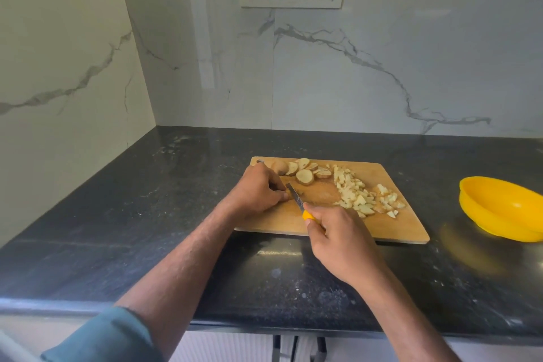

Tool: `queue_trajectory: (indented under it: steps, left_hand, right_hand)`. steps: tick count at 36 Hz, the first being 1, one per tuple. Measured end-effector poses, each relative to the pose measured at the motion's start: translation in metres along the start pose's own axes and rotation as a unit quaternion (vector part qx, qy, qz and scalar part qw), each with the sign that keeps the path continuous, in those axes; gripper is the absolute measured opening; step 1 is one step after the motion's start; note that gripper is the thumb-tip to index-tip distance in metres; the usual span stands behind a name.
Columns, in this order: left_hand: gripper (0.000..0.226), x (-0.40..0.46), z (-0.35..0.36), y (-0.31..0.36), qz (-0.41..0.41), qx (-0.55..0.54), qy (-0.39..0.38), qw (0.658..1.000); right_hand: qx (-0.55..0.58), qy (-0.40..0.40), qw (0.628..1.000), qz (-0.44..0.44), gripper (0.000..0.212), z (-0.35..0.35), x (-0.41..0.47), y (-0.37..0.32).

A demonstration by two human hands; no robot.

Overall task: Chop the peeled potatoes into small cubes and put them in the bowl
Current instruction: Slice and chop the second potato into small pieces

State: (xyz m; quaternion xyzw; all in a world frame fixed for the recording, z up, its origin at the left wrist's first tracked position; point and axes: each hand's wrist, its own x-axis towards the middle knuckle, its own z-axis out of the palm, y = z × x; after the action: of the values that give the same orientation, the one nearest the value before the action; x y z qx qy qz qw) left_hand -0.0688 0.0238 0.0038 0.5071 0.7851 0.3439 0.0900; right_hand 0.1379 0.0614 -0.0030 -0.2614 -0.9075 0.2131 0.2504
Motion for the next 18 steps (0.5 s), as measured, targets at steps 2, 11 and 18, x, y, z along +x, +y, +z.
queue_trajectory:
  steps: [2,11,18]
  left_hand:
    - [0.009,0.000,0.000,0.000,0.001,0.002,0.004,1.000]
    - [0.009,-0.002,0.005,0.000,-0.001,0.014,0.034,0.999]
    - [0.012,-0.003,0.005,0.000,-0.008,0.008,0.023,1.000]
  right_hand:
    - [-0.013,-0.005,1.000,0.003,0.039,0.002,0.005,-0.002]
    - [-0.138,-0.016,0.990,-0.030,0.030,0.011,0.009,-0.013]
    - [-0.120,-0.056,0.991,-0.029,0.044,-0.009,-0.005,-0.008]
